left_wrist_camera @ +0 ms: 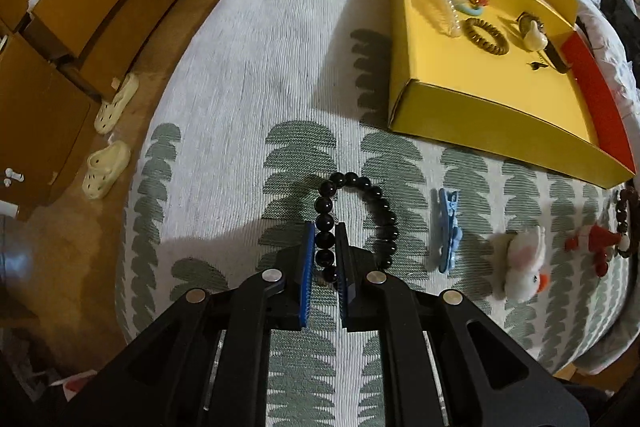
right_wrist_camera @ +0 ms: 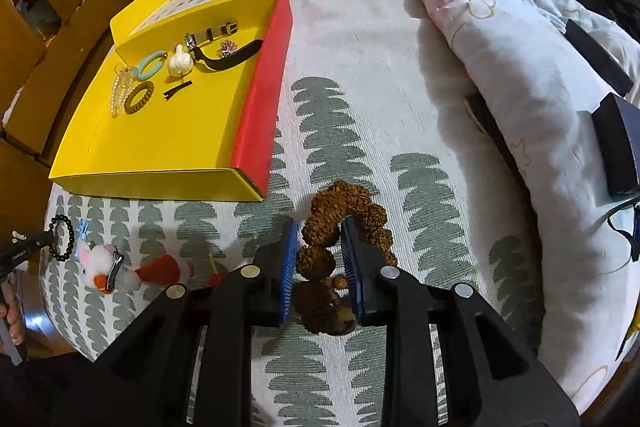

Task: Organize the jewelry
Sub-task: 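Lower both bracelets onto the bed beside the box and open both tools, then move the right tool to the white garlic ornament while the left tool approaches the pearl claw, then close the right tool on the garlic ornament while the left tool grasps the pearl claw, then lift the garlic ornament with the right tool while the left tool lifts the pearl claw out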

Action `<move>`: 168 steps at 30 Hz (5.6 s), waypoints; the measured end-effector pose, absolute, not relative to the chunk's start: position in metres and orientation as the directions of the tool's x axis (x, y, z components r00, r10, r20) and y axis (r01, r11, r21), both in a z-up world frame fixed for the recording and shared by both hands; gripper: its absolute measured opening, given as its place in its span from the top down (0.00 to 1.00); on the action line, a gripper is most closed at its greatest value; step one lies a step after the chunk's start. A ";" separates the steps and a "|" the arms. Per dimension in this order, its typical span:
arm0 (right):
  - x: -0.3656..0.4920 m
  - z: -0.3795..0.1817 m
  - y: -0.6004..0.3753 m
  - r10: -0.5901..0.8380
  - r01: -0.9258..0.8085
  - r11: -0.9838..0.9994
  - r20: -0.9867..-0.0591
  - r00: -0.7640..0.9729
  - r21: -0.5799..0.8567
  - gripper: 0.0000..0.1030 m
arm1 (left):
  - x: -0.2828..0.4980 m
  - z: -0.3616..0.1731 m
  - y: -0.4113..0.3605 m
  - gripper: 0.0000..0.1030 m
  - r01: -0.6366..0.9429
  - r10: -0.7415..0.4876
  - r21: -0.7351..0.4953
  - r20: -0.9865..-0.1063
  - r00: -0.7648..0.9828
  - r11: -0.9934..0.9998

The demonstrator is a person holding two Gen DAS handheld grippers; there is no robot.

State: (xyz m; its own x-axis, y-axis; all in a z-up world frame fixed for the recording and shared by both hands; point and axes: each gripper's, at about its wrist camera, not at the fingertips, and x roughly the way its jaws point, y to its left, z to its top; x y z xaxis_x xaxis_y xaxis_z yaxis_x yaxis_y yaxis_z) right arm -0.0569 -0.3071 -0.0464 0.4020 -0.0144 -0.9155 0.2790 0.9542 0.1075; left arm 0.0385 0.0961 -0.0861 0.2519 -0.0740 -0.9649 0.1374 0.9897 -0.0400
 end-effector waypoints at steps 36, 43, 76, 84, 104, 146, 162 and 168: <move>0.032 -0.008 -0.233 0.045 0.033 0.996 -0.764 0.643 0.086 0.47 | 0.112 -0.018 -0.001 0.20 0.226 -0.381 -0.308 -0.788 0.483 0.924; 0.071 -0.021 -0.233 0.096 0.016 0.991 -0.783 0.614 0.133 0.47 | 0.140 -0.037 -0.001 0.20 0.174 -0.372 -0.329 -0.813 0.447 0.928; 0.184 -0.091 -0.224 0.268 0.071 0.948 -0.897 0.352 0.310 0.47 | 0.221 -0.081 -0.020 0.24 0.131 -0.297 -0.269 -0.899 0.321 0.954; 0.197 -0.103 -0.221 0.243 0.072 0.956 -0.907 0.345 0.283 0.46 | 0.225 -0.083 -0.030 0.33 0.174 -0.277 -0.231 -0.906 0.320 0.957; 0.216 -0.107 -0.210 0.099 0.032 0.993 -0.934 0.342 0.117 0.49 | 0.234 -0.088 -0.045 0.56 0.190 -0.191 -0.128 -0.913 0.361 0.973; 0.200 -0.103 -0.204 0.099 0.028 0.993 -0.945 0.312 0.113 0.66 | 0.212 -0.057 -0.028 0.59 0.184 -0.274 -0.220 -0.893 0.358 0.958; 0.154 -0.042 -0.222 0.177 0.040 0.977 -0.900 0.399 0.210 0.66 | 0.178 -0.012 -0.004 0.59 0.201 -0.308 -0.245 -0.866 0.394 0.948; 0.109 -0.009 -0.249 0.182 0.077 0.967 -0.872 0.455 0.242 0.66 | 0.145 0.008 0.024 0.59 0.202 -0.318 -0.254 -0.849 0.421 0.946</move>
State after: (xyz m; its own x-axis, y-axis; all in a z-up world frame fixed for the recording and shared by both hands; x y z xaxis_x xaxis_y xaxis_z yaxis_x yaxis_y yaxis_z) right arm 0.1090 -0.2493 -0.0092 0.4551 0.1817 -0.8717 0.0774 0.9672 0.2420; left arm 0.1447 0.0240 0.0082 0.4212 -0.3185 -0.8492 0.2021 0.9457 -0.2544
